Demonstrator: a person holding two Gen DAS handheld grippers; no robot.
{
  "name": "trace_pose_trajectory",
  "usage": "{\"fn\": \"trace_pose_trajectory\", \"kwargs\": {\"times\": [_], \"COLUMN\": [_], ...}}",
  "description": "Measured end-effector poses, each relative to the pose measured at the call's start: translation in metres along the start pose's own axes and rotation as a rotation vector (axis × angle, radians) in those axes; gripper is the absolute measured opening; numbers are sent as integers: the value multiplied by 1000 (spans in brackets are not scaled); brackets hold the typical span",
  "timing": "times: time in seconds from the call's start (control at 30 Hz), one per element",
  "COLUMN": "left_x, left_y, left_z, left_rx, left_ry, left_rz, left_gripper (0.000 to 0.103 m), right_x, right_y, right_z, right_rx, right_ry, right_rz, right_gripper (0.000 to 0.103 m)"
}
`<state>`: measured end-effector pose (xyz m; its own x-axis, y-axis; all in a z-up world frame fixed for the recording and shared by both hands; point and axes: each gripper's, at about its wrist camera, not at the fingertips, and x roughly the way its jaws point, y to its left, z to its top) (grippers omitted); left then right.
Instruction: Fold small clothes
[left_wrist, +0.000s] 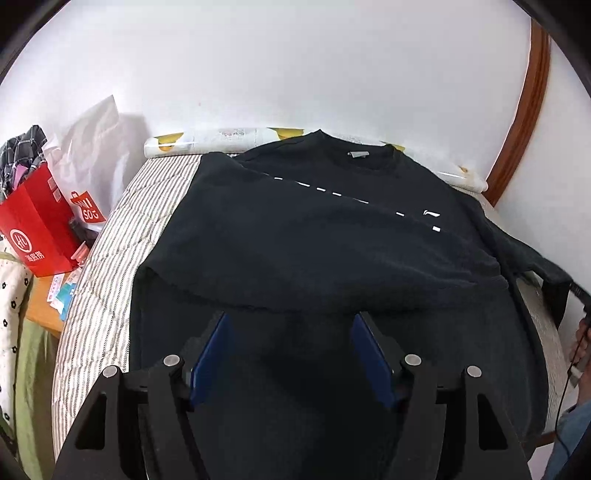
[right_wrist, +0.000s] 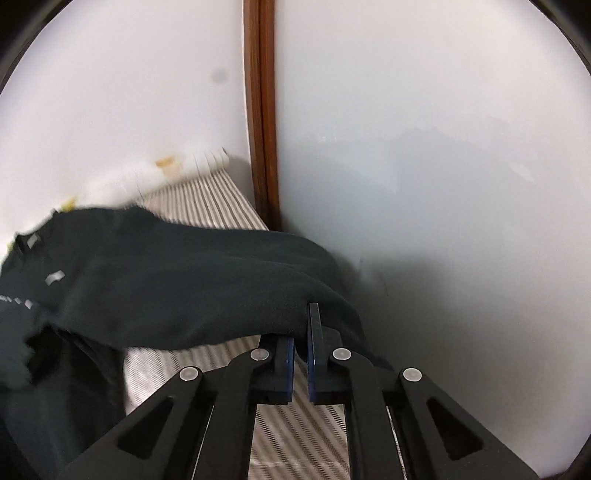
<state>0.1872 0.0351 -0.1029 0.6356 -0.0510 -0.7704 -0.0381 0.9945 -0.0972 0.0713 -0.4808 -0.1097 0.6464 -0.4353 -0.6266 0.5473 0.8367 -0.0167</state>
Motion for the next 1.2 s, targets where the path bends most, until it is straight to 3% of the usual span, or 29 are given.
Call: {"fn": "trace_pose_trajectory", "kwargs": {"times": [0.23,0.47,0.6,0.77,0.97,1.07,1.2], "left_x": [-9,-13,-6,4,15,15,15], "left_y": [20,43,58,68,69,64,54], "left_z": [1,-2,-7,-18,-24,-23,-22], "left_rx": [1,-7,-49,-70,-75,-58,-25], "left_ry": [-21,-22,0,36,76,82,85], "left_rz": [11,25,18,15,5,5,1], "left_gripper": [66,66,66,66,66,66,66], "right_x": [-62,-109,-118,-104,-52,-31,-26], "right_y": [60,170,239,317,368,369,346], "right_z": [33,53,38,-4,-54,-68,-78], "right_rx": [-59,-193,-301,-484,-572,-554,-521], "right_ry": [-118,-189,-177,-141,5,97,149], "right_rz": [102,280,355,400,391,398,391], "right_gripper": [5,5,5,5,7,12,50]}}
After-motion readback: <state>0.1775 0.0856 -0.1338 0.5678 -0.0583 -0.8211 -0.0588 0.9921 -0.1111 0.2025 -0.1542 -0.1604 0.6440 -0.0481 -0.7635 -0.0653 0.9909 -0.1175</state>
